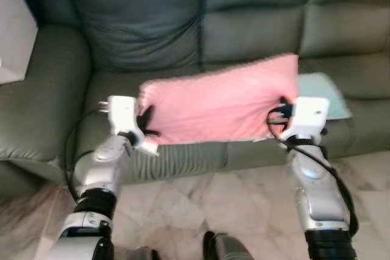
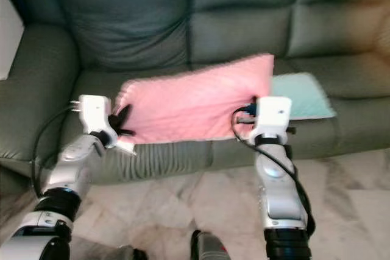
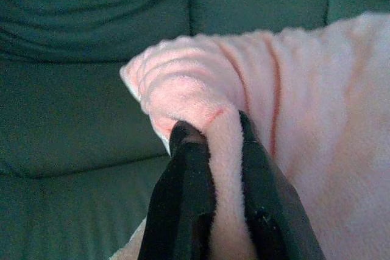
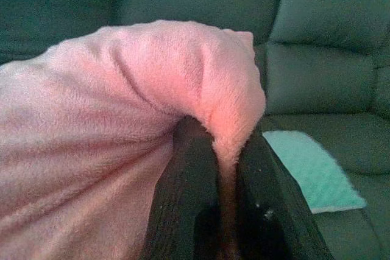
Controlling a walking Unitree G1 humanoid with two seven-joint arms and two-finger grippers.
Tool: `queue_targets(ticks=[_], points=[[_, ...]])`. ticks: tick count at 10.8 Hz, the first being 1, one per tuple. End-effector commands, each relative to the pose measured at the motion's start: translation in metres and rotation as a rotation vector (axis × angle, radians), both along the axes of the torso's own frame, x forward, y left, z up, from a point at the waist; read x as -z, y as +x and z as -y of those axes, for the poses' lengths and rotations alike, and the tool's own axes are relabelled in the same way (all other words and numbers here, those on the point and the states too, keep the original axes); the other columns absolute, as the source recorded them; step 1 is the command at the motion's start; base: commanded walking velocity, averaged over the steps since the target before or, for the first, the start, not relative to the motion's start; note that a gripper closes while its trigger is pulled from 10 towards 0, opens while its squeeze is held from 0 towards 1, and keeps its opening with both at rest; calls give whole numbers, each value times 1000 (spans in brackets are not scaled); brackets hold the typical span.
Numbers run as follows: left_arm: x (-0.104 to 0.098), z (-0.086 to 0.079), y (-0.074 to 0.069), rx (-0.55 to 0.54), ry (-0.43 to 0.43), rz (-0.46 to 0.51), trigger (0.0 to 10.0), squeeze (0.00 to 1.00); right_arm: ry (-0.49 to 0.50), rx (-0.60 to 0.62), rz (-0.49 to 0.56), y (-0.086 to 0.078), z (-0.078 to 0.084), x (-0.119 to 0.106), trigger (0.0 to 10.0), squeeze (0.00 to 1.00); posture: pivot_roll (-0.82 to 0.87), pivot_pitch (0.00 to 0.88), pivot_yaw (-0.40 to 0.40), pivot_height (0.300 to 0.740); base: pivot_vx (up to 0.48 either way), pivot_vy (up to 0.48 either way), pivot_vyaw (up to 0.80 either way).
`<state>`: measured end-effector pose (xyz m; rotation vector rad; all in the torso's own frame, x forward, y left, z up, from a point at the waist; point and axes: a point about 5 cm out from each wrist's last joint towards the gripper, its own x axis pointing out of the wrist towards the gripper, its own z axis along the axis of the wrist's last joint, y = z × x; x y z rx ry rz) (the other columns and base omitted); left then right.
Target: Move the pillow to the sofa
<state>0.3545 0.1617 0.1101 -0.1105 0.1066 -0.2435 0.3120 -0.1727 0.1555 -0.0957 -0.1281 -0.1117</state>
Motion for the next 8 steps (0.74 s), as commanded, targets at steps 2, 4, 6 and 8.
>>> queue_targets(ticks=[2, 4, 6, 8], points=[[2, -16, -1, -74, 41, -5, 10000, 0, 0, -33, 38, -1, -6, -7, 10000, 0, -173, 192, -23, 740, 0, 0, 0], [0, -23, -1, -132, 55, 16, 10000, 0, -12, -95, 46, -3, -14, -8, 10000, 0, -172, 194, -23, 740, 0, 0, 0], [-1, -27, 0, -154, 56, 13, 10000, 0, -83, -120, 47, -3, -20, -8, 10000, 0, -170, 195, -24, 740, 0, 0, 609], [-1, -26, 0, -158, 59, 18, 10000, 0, -28, -113, 48, -2, -19, -8, 10000, 0, -169, 196, -27, 740, 0, 0, 400]])
